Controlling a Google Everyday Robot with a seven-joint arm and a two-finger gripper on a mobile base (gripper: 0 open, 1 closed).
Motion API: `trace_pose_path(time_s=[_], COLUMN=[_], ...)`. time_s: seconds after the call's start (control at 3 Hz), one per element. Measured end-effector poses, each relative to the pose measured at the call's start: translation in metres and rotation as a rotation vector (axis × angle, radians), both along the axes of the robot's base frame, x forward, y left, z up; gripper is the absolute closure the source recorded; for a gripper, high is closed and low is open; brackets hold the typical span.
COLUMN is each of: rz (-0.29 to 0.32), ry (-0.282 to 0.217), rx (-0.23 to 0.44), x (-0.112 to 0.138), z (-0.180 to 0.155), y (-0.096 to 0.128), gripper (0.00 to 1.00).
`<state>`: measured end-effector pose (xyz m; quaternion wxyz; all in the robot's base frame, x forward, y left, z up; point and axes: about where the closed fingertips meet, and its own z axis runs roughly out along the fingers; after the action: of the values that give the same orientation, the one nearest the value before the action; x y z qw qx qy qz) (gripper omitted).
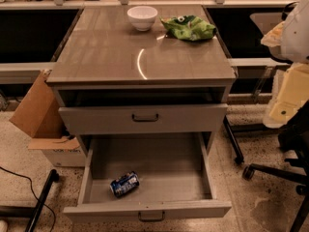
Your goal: Pick pepsi can from middle drawer and place on counter
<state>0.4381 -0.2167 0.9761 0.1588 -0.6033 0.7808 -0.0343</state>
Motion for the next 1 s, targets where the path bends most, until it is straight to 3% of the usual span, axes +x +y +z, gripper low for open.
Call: trace_pose_path(time_s=[0.33, 0.67, 1.0], rz=[0.001, 0.032, 0.079], ry=[-0.005, 0.007, 0.056], rx=[0.002, 0.066, 0.164], x=[0.000, 0.001, -0.001], z=[0.000, -0.024, -0.068], y=[0.001, 0.019, 0.057], gripper=[0.00, 0.00, 0.00])
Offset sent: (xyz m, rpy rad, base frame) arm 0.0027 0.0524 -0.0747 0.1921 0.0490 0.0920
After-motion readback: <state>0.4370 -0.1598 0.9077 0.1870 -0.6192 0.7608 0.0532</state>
